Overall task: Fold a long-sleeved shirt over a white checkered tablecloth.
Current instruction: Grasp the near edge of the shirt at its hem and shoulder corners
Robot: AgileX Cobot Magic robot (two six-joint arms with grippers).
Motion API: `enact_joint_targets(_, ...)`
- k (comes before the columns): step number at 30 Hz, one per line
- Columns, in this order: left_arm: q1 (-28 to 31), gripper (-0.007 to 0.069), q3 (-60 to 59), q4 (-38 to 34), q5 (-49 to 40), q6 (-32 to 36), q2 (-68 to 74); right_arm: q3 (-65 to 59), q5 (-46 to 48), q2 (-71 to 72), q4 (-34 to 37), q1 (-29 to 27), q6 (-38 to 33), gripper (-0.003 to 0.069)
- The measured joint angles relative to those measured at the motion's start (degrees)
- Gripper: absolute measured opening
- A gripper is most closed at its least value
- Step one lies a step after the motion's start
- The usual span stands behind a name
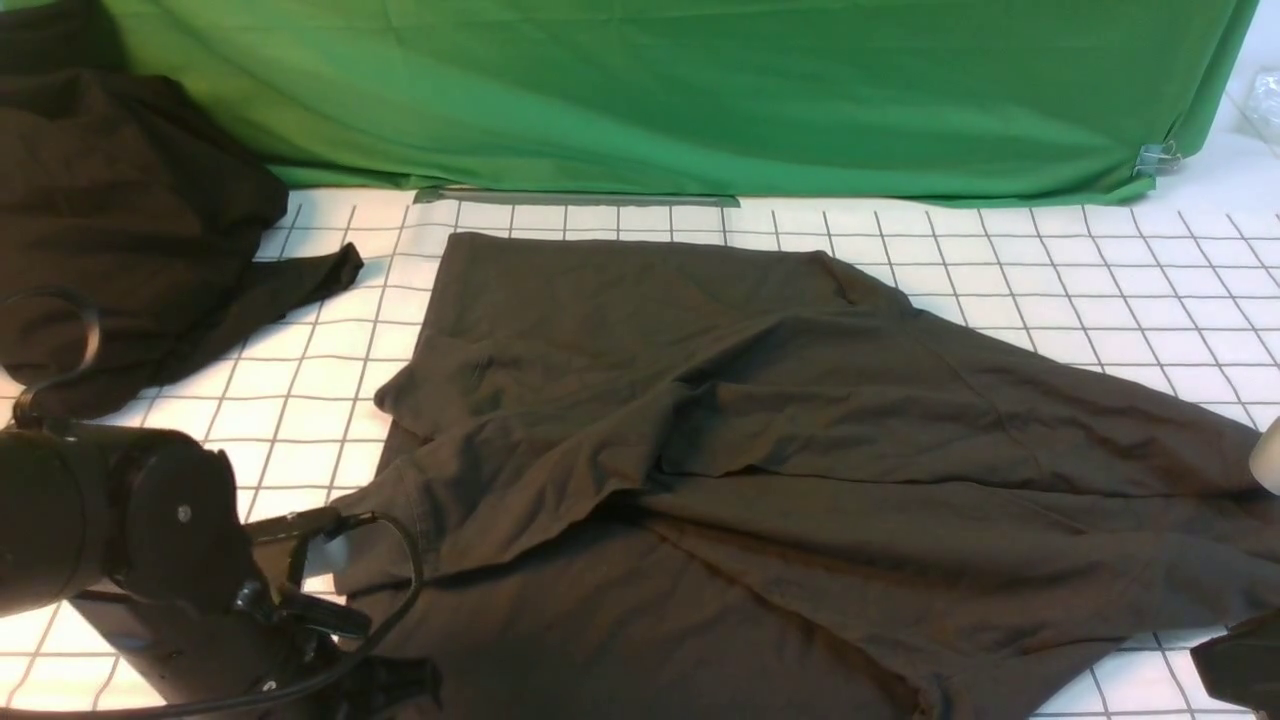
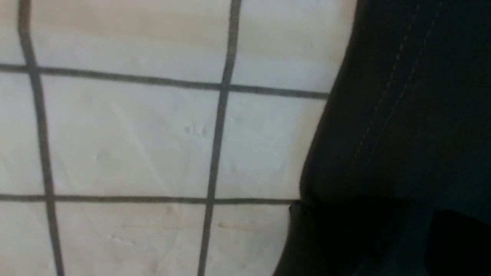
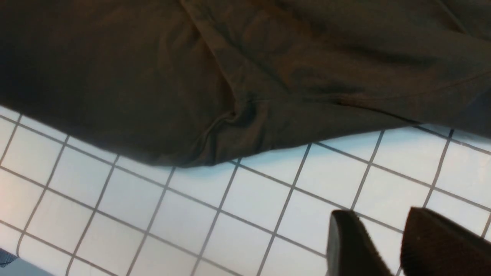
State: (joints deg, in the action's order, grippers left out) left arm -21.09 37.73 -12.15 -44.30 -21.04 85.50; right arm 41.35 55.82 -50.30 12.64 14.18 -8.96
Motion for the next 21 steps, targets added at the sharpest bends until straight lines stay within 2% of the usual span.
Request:
enact_joint_targets(6,0.0,0.0295,0.0,0.1,-1.3,0.2,1.2,0.0,0.0,0.0,0.0,0.0,0.0,0.0209)
enact_joint_targets(12,0.0,0.0255,0.1,0.3,-2.2,1.7,2.1,0.0,0.0,0.0,0.0,0.0,0.0,0.0212)
enact_joint_targets(14,0.0,0.0212,0.1,1.0,-2.5,2.9,2.1,0.0,0.0,0.0,0.0,0.0,0.0,0.0216)
enact_joint_targets(16,0.0,0.0127,0.1,1.8,-2.6,3.6,1.7,0.0,0.2,-0.1,0.0,0.0,0.0,0.0216)
enact_joint_targets(17,0.0,0.0118,0.1,1.9,-2.6,3.6,1.7,0.0,0.3,-0.1,0.0,0.0,0.0,0.0216)
enact_joint_targets(19,0.0,0.0045,0.0,1.9,-2.8,4.7,0.8,0.0,1.1,-0.6,0.0,0.3,0.0,0.0217)
enact_joint_targets(21,0.0,0.0019,0.0,2.1,-3.6,5.2,-0.5,0.0,1.7,-1.7,-0.1,1.6,0.0,0.0218)
